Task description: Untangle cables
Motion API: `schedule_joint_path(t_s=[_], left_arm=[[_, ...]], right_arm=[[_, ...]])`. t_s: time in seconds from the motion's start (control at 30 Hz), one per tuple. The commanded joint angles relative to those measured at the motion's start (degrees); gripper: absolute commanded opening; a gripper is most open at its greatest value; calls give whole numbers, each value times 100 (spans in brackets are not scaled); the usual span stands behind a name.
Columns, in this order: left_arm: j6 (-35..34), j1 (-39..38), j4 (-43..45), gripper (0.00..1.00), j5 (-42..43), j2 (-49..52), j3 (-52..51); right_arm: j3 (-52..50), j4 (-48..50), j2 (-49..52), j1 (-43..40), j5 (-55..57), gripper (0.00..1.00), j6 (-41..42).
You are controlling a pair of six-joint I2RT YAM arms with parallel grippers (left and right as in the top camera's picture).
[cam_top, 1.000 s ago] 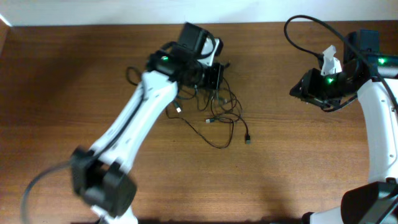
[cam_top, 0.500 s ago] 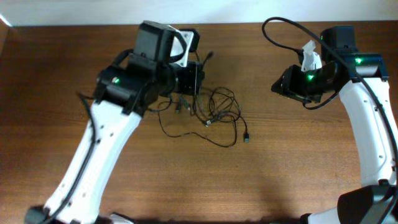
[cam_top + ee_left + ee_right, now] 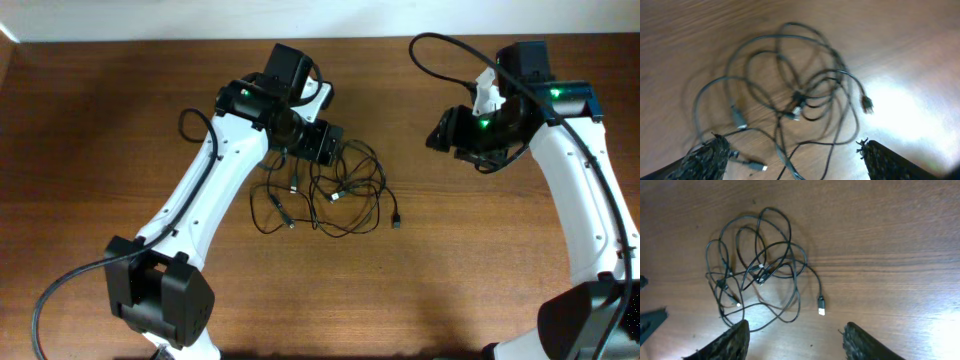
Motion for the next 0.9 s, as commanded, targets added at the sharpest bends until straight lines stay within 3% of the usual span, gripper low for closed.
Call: schedule_joint_path(t_s=[0.0, 0.13, 0.27, 0.37, 0.43, 0.5, 0.53, 0.6, 0.73, 0.87], left_arm=[[986, 2, 92, 86, 870, 63, -7], [984, -103, 120, 84, 876, 564, -7], [1005, -409, 310, 83, 848, 1231, -7], [1001, -450, 568, 69, 855, 1808, -7], [815, -476, 697, 31, 868, 2094, -7], [651, -474, 802, 5, 870, 2107, -4], [588, -474, 892, 0, 872, 2105, 22], [588, -437, 704, 0, 874, 2072, 461], [592, -372, -1014, 0, 872, 2028, 2691], [638, -140, -1871, 0, 872, 2028, 4367]], right_arm=[[-24, 44, 37, -267, 221, 63, 74], [-24, 4, 37, -844, 221, 64, -44], [-24, 2, 42, -872, 352, 64, -83], [-24, 4, 42, -872, 415, 67, -83], [-24, 2, 42, -872, 415, 68, -83], [-24, 4, 42, -866, 411, 68, -81], [-24, 2, 42, -868, 411, 67, -81], [-24, 2, 42, -868, 411, 67, -83], [-24, 2, 42, -868, 345, 68, -81], [-24, -66, 42, -868, 345, 68, -81]])
